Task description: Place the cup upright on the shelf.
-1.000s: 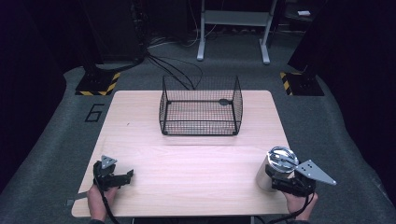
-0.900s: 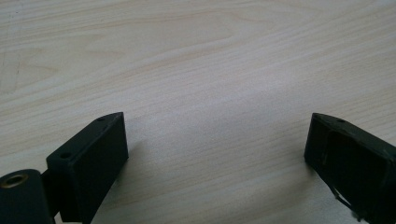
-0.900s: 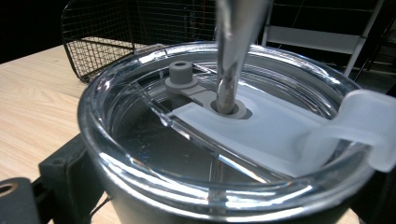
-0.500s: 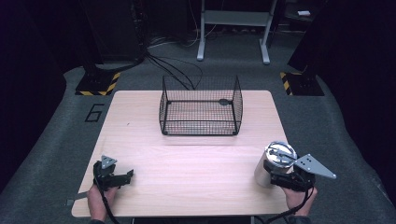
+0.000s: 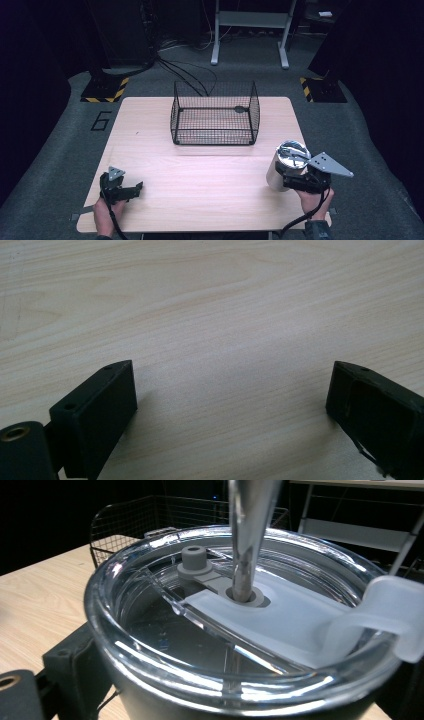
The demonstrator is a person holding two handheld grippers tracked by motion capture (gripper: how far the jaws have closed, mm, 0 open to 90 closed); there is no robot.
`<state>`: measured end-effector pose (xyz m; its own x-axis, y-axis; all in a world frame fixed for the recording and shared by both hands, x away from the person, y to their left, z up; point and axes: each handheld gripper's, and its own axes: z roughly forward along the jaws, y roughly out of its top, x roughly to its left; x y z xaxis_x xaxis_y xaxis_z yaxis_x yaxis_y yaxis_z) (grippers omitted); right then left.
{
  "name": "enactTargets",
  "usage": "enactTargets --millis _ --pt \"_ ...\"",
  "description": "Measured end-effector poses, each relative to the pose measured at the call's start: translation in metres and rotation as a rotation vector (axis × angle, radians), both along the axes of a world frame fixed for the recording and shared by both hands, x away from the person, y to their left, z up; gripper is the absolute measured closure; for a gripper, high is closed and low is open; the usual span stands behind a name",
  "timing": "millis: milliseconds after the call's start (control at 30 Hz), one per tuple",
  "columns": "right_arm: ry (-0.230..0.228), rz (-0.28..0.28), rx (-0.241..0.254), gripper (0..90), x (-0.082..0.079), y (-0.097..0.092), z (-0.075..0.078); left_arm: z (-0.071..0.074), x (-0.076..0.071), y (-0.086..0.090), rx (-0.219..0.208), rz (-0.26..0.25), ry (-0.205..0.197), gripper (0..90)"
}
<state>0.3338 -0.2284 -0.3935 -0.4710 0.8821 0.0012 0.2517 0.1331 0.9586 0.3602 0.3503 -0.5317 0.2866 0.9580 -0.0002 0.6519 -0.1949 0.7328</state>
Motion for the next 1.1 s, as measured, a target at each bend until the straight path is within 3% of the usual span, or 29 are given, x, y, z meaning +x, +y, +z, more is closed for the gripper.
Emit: enactTargets --millis 400,1100 --pt "0.003 0.034 -0.02 3.6 0.016 0.016 0.014 0.001 0.0 0.0 0.003 -0.005 0.008 6.0" --pt "0.005 0.078 -0.011 3.7 0.035 0.036 0.024 0.001 0.0 0.0 0.003 -0.005 0.008 6.1"
